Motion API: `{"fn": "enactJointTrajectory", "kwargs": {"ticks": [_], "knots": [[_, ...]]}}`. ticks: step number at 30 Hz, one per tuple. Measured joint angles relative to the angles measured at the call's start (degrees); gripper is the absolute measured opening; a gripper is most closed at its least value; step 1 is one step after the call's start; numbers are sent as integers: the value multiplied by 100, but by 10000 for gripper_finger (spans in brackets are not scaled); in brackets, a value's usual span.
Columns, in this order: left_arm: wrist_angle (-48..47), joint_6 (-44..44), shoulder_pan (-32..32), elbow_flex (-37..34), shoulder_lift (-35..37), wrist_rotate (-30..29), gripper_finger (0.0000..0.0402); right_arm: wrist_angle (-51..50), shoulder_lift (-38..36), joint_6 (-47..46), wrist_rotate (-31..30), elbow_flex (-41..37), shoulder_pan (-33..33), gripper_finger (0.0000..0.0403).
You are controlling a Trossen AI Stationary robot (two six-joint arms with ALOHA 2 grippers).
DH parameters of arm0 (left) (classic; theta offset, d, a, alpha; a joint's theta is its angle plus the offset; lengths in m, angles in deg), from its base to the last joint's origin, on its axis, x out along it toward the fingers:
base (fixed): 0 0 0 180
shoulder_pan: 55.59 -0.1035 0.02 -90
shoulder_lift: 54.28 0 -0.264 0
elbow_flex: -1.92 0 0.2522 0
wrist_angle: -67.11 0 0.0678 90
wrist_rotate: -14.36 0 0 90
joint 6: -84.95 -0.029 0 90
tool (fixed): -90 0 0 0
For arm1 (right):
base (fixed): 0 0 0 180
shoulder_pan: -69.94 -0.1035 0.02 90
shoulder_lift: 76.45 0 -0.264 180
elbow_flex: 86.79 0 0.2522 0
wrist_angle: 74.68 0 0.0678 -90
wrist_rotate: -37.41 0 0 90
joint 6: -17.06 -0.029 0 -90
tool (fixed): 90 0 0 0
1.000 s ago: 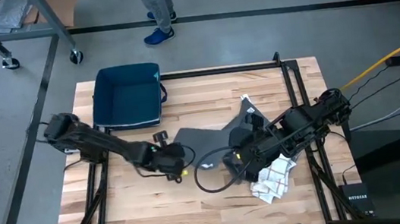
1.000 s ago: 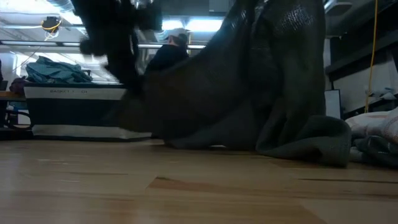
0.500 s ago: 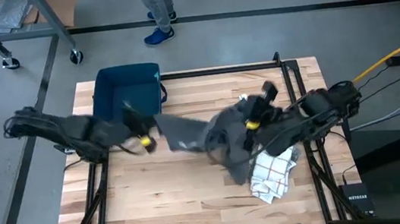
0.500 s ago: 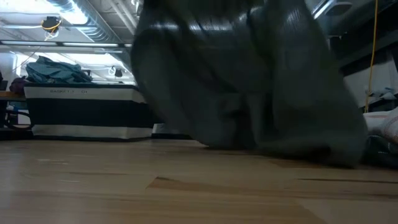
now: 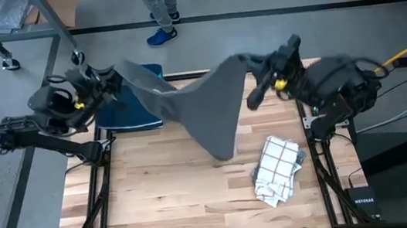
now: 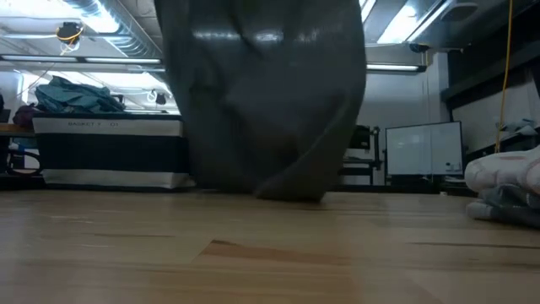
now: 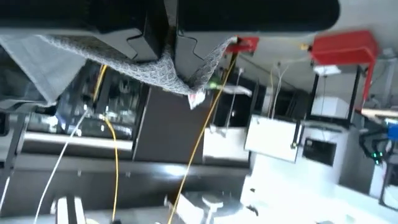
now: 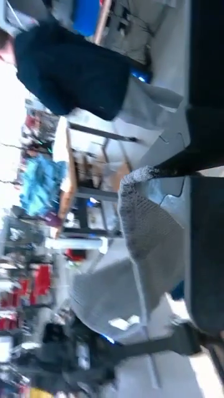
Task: Fold towel
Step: Fold the gray towel
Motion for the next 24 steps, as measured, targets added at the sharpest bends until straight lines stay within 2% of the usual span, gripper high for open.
{"fn": "enactJointTrajectory", "kwargs": {"ticks": [4,8,10,15,19,24], "knots": [[692,-49,-320,0,-112,68,0,870,-86,843,68,0,328,2],[1427,153,-746,0,-274,656,0,1437,-156,1450,72,0,549,2],[1609,330,-973,1,-371,898,0,1473,-207,1557,71,0,644,2],[1646,598,-1527,0,-647,999,0,1413,-301,2020,-40,0,830,2],[2030,1082,-1982,28,-937,1590,0,1419,-446,2307,-78,-2,1089,2],[2164,1605,-2410,505,-1391,2045,0,1427,-700,2418,-23,0,1573,2]]}}
